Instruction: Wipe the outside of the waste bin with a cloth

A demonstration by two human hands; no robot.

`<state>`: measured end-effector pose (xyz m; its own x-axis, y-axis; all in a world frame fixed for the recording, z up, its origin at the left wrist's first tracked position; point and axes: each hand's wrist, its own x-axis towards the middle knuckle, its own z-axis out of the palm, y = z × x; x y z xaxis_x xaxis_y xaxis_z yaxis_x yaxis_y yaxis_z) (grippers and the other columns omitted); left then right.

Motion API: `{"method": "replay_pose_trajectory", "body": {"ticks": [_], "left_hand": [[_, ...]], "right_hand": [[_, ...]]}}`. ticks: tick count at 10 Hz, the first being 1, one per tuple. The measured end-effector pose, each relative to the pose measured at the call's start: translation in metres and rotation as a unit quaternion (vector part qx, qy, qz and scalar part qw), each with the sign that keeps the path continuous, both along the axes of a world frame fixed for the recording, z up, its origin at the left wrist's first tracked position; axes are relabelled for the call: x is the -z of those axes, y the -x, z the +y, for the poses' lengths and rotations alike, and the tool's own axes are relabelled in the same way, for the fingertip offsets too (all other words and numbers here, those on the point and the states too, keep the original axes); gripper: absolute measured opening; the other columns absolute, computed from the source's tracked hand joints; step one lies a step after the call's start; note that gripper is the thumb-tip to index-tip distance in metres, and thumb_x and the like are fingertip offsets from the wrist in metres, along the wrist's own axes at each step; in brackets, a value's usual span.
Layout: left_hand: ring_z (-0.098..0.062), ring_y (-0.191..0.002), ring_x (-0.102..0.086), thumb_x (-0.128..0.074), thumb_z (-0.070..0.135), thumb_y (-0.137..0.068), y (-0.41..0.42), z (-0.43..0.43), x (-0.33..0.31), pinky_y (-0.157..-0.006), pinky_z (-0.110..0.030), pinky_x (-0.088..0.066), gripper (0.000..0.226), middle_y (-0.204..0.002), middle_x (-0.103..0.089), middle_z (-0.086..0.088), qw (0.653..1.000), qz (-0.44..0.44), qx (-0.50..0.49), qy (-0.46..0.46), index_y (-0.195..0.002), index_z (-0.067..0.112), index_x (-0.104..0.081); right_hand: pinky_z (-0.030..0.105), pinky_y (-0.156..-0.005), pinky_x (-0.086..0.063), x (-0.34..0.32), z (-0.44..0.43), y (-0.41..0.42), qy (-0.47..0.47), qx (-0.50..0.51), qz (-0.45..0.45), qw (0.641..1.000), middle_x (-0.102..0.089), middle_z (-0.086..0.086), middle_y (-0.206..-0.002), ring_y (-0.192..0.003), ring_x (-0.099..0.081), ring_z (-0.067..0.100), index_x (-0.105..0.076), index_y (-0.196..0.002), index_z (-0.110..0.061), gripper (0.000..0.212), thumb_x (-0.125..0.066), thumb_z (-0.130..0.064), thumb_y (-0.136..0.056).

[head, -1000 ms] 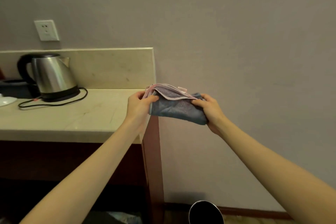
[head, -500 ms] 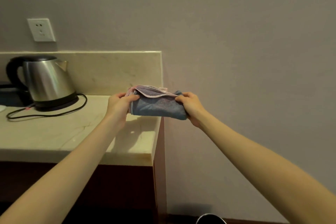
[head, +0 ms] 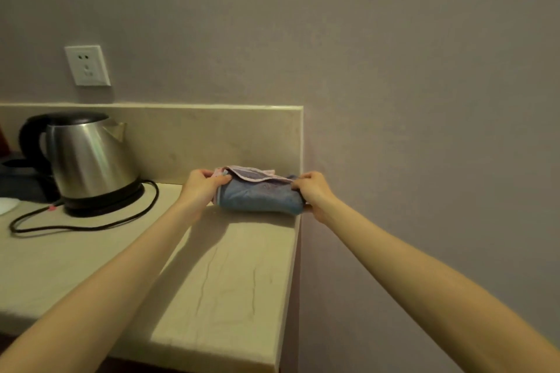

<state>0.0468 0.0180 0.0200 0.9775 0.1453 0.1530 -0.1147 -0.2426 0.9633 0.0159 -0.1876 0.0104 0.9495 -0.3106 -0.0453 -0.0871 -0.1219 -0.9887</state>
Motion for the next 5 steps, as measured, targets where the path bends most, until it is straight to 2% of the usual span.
{"method": "replay_pose_trajectory", "body": {"ticks": [1, 2, 3, 4, 5], "left_hand": [[-0.027, -0.088, -0.059, -0.07, 0.018, -0.079, -0.022, -0.003, 0.009, -0.079, -0.037, -0.047, 0.032, -0.103, -0.066, -0.019, 0.998, 0.018, -0.021, -0.055, -0.103, -0.001, -0.062], [-0.027, -0.088, -0.058, -0.067, 0.026, -0.082, -0.031, -0.004, 0.015, -0.072, -0.031, -0.04, 0.027, -0.102, -0.067, -0.018, 0.989, 0.017, -0.045, -0.139, -0.094, 0.002, -0.063], [-0.034, -0.097, -0.059, -0.059, 0.031, -0.087, -0.034, -0.002, 0.022, -0.075, -0.035, -0.041, 0.034, -0.104, -0.068, -0.022, 0.967, -0.013, -0.056, -0.247, -0.097, 0.0, -0.066], [-0.036, -0.099, -0.058, -0.055, 0.033, -0.09, -0.025, 0.001, 0.025, -0.081, -0.04, -0.045, 0.035, -0.107, -0.067, -0.021, 0.951, -0.043, -0.059, -0.302, -0.102, 0.001, -0.064], [-0.036, -0.105, -0.055, -0.053, 0.031, -0.092, -0.014, 0.0, 0.022, -0.088, -0.041, -0.045, 0.037, -0.116, -0.061, -0.021, 0.943, -0.08, -0.083, -0.312, -0.111, 0.0, -0.058]], "right_hand": [[0.038, -0.085, -0.049, 0.017, -0.004, -0.017, 0.071, 0.027, -0.012, 0.997, -0.06, 0.019, -0.11, -0.103, -0.057, 0.031, -0.054, -0.11, -0.003, 0.03, -0.061, -0.003, -0.081], [0.031, -0.08, -0.046, 0.024, -0.004, -0.025, 0.111, 0.061, -0.031, 0.991, -0.061, 0.014, -0.109, -0.099, -0.057, 0.027, -0.057, -0.106, -0.005, 0.03, -0.066, -0.01, -0.078], [0.028, -0.073, -0.043, 0.027, -0.007, -0.027, 0.13, 0.065, -0.044, 0.988, -0.057, 0.006, -0.097, -0.089, -0.054, 0.02, -0.059, -0.1, -0.009, 0.026, -0.069, -0.018, -0.078], [0.038, -0.079, -0.05, 0.033, -0.015, -0.018, 0.096, 0.046, -0.045, 0.993, -0.063, 0.008, -0.09, -0.087, -0.058, 0.022, -0.061, -0.085, -0.01, 0.01, -0.065, -0.019, -0.082], [0.038, -0.073, -0.05, 0.036, -0.027, -0.008, 0.053, 0.052, -0.061, 0.995, -0.065, 0.012, -0.086, -0.08, -0.059, 0.023, -0.061, -0.077, -0.011, 0.009, -0.057, -0.013, -0.085]]}}
